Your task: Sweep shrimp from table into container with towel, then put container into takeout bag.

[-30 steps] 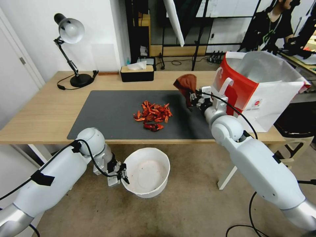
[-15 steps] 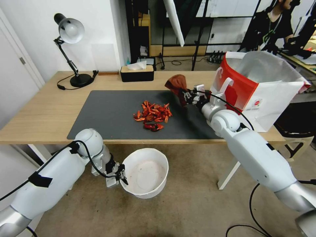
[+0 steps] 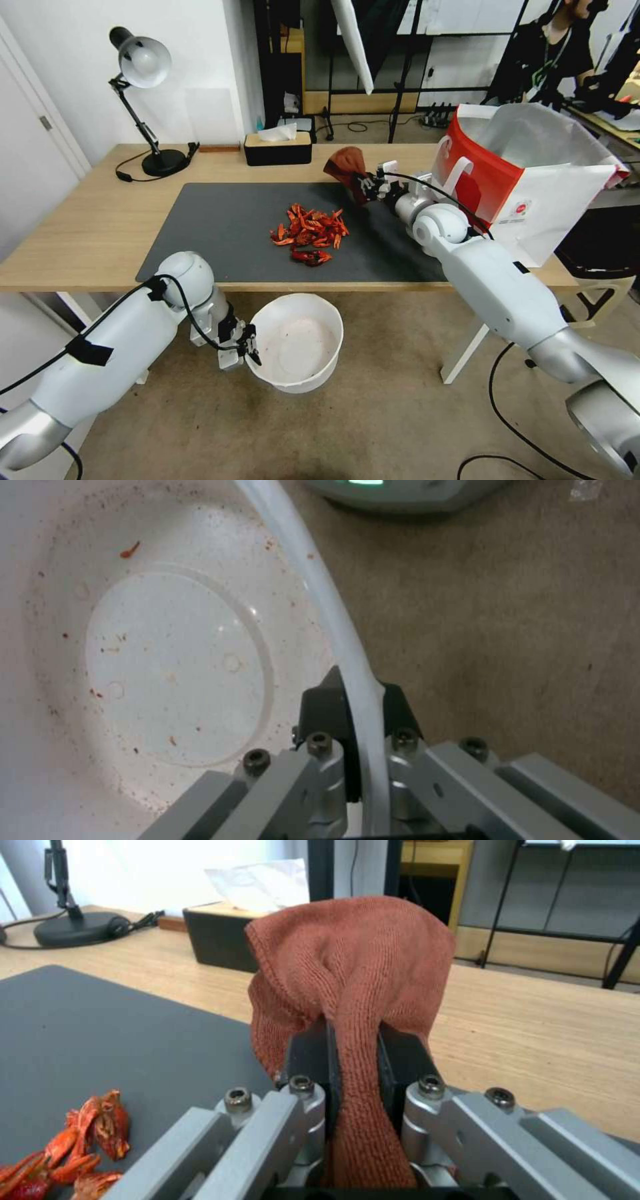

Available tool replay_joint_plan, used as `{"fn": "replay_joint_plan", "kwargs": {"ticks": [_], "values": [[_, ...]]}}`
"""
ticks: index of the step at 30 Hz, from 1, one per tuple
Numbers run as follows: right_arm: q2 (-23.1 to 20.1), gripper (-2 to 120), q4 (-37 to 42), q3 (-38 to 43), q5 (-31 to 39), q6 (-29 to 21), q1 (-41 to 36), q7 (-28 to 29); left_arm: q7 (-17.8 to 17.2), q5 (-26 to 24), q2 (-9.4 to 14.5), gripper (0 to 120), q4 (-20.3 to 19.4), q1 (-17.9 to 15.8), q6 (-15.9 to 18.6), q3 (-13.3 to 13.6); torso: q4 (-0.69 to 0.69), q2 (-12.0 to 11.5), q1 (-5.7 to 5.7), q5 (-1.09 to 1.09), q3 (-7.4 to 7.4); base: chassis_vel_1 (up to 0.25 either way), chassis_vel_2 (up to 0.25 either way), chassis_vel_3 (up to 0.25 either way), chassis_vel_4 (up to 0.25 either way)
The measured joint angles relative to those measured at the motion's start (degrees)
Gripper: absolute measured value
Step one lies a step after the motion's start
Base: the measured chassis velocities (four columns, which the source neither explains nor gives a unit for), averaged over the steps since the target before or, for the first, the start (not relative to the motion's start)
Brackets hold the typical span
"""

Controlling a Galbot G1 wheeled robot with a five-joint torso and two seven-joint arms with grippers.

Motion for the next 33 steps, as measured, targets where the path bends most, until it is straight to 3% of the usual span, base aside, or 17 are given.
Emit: {"fn": "replay_joint_plan", "kwargs": {"ticks": [13,33], "values": [[1.85,8,-8.09,-1.36,-0.96,-1.57,3.86,-8.66,0.03,0.78,-1.19,0,0.12,-1.29,0.0,1.36,0.0,0.0,0.0,0.01,0.0,0.0,0.0,0.0,0.0],[3.18,8,-11.12,-5.53,-5.27,-8.44,7.18,-11.22,0.03,1.01,-1.08,0,-1.21,-1.1,0.0,0.72,0.0,0.0,-0.01,0.0,0.0,0.0,0.0,0.0,0.0]]}}
